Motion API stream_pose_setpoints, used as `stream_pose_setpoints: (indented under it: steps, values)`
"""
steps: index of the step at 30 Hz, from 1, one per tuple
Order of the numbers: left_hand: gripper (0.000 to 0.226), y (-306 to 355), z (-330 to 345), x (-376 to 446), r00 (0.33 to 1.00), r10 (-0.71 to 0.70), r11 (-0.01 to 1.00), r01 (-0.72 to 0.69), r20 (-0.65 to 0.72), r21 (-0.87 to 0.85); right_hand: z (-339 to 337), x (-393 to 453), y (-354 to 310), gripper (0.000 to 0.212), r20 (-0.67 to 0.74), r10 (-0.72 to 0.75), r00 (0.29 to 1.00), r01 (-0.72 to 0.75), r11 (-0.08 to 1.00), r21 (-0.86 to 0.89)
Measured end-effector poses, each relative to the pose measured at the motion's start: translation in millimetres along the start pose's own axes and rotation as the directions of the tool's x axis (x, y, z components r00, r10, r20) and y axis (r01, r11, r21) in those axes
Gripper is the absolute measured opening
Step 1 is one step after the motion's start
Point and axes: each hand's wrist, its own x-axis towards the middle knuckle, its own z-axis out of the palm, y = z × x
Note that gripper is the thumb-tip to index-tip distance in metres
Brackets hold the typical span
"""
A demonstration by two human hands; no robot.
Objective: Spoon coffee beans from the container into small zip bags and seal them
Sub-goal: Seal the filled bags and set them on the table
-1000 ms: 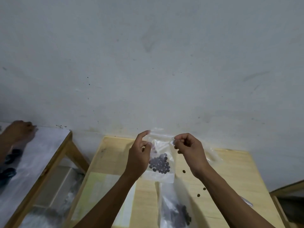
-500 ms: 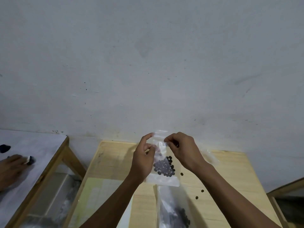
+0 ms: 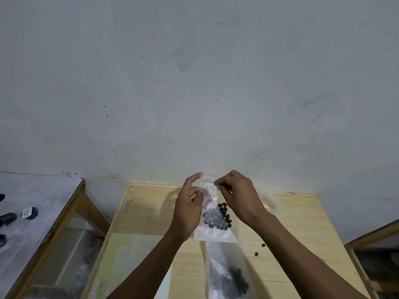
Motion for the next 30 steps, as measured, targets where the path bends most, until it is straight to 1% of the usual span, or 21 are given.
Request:
stream_pose_setpoints:
  steps: [6,9,11,13,14,16,17,18,19,20,21,22,24,27,30]
  values:
    - [0.039,2.1,-0.7,0.4,1.0,-0.003,1.0,0.003,0.006,-0.013,2.4,-1.5,0.3,0.018,-0.037,-0.032,0.999,0.032,0.999,-0.001]
    - [0.039,2.2,0.8,0.3,1.0,-0.017,0.998,0.017,0.013,-0.056,2.3,-3.4,1.4,0.019,-0.083,-0.044,0.996,0.046,0.999,0.018]
    - [0.038,2.2,1.5,-0.1,1.0,-0.019,0.996,0.02,0.011,-0.089,2.9,-4.8,1.9,0.025,-0.13,-0.054,0.99,0.061,0.997,0.05]
    - [0.038,3.8,2.0,-1.0,1.0,-0.011,0.992,0.012,0.009,-0.122,5.1,-6.9,0.7,0.04,-0.203,-0.036,0.979,0.053,0.996,0.078]
    - [0.039,4.1,2.3,-1.4,1.0,-0.006,0.99,0.007,0.008,-0.143,5.8,-8.3,-0.6,0.05,-0.247,-0.001,0.969,0.025,0.995,0.094]
    - [0.039,4.7,2.1,-1.4,1.0,0.007,0.986,-0.006,0.002,-0.169,5.9,-11.1,-2.7,0.067,-0.32,0.131,0.938,-0.079,0.982,0.169]
    - [0.039,5.4,1.5,-1.4,1.0,0.015,0.985,-0.015,-0.003,-0.17,5.8,-12.2,-3.5,0.072,-0.309,0.233,0.922,-0.158,0.956,0.248]
    - [0.039,5.2,1.1,-1.2,1.0,0.021,0.986,-0.021,-0.005,-0.167,4.5,-13.2,-4.1,0.073,-0.247,0.341,0.907,-0.245,0.904,0.35]
    - [0.038,5.6,1.1,-1.3,1.0,0.024,0.985,-0.024,-0.004,-0.169,2.8,-13.0,-4.3,0.067,-0.149,0.432,0.89,-0.32,0.822,0.471]
    - [0.038,5.6,1.3,-1.2,1.0,0.018,0.986,-0.018,-0.001,-0.166,1.8,-12.5,-2.7,0.053,-0.04,0.483,0.874,-0.372,0.721,0.584]
    - [0.038,6.5,1.9,-1.2,1.0,0.005,0.986,-0.004,0.005,-0.165,1.5,-12.1,-1.0,0.038,0.031,0.499,0.866,-0.394,0.642,0.658]
    - [0.037,6.9,2.4,-1.1,1.0,-0.014,0.987,0.015,0.008,-0.162,1.2,-12.4,0.0,0.026,0.05,0.496,0.867,-0.391,0.614,0.685]
    - [0.034,9.0,3.9,-1.2,0.998,-0.054,0.985,0.055,0.009,-0.166,0.6,-13.7,-0.6,0.016,0.034,0.48,0.877,-0.366,0.619,0.695]
    - [0.027,16.7,8.1,-1.9,0.992,-0.123,0.963,0.119,-0.004,-0.243,1.5,-14.6,-2.9,0.018,0.002,0.445,0.895,-0.323,0.647,0.691]
    - [0.032,20.5,11.8,0.0,0.987,-0.153,0.955,0.136,-0.045,-0.264,3.0,-16.6,-5.1,0.019,-0.026,0.38,0.924,-0.274,0.71,0.649]
